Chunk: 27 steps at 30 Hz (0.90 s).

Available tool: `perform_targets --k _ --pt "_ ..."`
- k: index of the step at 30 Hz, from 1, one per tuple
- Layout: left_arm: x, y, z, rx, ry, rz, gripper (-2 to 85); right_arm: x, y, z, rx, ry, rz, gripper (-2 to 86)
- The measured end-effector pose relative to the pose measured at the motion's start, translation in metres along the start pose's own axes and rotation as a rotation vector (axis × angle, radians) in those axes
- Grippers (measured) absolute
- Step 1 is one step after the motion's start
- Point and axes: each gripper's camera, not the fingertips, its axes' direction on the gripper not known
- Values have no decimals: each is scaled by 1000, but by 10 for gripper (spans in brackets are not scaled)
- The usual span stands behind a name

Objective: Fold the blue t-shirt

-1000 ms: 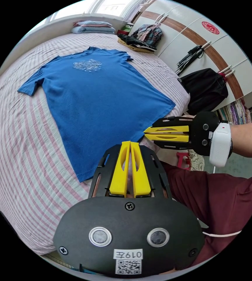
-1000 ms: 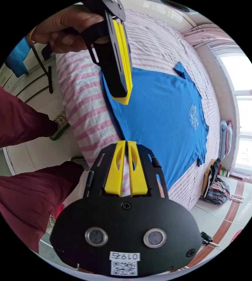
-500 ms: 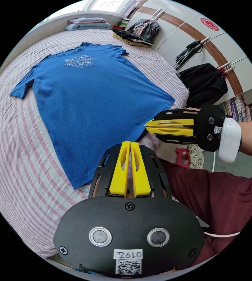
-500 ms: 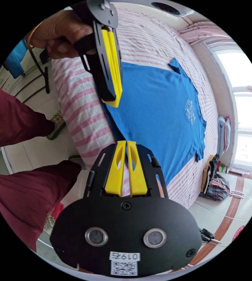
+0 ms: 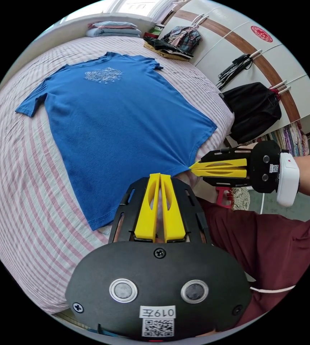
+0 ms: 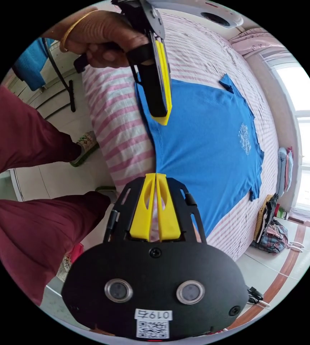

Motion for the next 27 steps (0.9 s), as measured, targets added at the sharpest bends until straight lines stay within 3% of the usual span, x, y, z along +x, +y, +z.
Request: perform_targets --k 9,27 --pt "8 -20 12 -139 -77 -32 5 17 20 11 0 -72 -18 -9" --pt "26 -54 7 -179 -133 -21 5 95 102 2 41 -13 141 2"
